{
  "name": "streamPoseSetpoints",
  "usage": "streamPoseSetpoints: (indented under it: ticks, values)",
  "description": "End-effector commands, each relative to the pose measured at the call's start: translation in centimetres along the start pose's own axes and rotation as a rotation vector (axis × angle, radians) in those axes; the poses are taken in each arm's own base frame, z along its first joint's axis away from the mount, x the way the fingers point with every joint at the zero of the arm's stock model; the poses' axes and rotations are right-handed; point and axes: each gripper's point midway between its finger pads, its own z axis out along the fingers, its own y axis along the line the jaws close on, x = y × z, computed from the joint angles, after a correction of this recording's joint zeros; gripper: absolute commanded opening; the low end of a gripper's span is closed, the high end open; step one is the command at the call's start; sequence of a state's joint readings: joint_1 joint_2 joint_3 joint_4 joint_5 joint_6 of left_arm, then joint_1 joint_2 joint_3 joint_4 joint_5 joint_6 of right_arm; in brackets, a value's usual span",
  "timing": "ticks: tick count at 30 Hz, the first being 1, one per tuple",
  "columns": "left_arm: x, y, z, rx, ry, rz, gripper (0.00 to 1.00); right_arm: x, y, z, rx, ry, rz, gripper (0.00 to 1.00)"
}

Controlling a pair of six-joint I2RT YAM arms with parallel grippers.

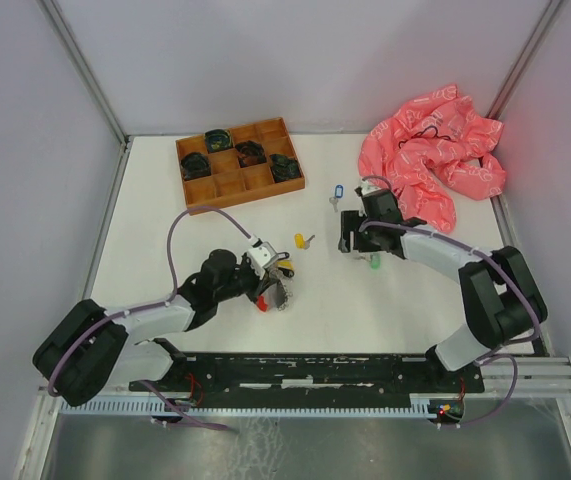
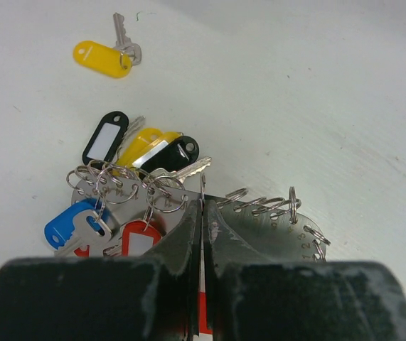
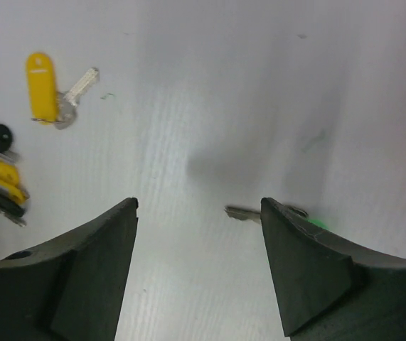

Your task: Put the keys on the keyring

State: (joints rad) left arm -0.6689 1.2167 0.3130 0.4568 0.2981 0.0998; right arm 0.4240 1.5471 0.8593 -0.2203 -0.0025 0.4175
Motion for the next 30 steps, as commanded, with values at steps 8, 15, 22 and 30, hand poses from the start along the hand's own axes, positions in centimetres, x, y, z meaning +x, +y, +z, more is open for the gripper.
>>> streamPoseSetpoints:
  ticks: [8, 15, 22, 30]
  values:
    - [-2.2, 1.1, -0.1, -0.058, -0.072, -0.002, 0.03, -4.2, 12.1, 3.4, -0.368, -0.054, -0.330, 0.69]
    - [-2.3, 1.1, -0.1, -0.057, -0.069, -0.002, 0.03, -4.0, 12.3, 6.9, -0.209, 0.002, -0.387, 0.59]
    - [-2.3, 1.1, -0.1, -0.057, -0.068, -0.002, 0.03, -1.9, 11.0, 7.7, -0.135, 0.104, -0.370, 0.51]
    - [-2.4, 1.1, 0.0, -0.054, -0.067, -0.004, 0.03, 3.3, 9.9, 4.9, -0.090, 0.229, -0.417, 0.41]
